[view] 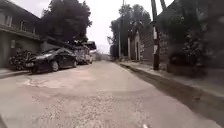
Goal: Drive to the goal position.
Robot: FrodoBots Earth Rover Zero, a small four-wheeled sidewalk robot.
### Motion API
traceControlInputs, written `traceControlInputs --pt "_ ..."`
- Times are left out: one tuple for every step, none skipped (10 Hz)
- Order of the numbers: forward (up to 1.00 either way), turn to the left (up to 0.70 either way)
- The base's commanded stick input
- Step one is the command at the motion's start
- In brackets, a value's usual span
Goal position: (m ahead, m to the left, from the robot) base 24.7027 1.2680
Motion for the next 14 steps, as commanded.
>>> traceControlInputs --pt "0.70 0.00" --pt "0.70 0.00" --pt "0.70 0.00" --pt "0.70 0.00" --pt "0.70 0.00" --pt "0.70 0.00" --pt "0.70 0.00" --pt "0.70 0.00" --pt "0.70 0.00" --pt "0.70 0.00" --pt "0.70 0.00" --pt "0.70 0.00" --pt "0.70 0.00" --pt "0.70 0.00"
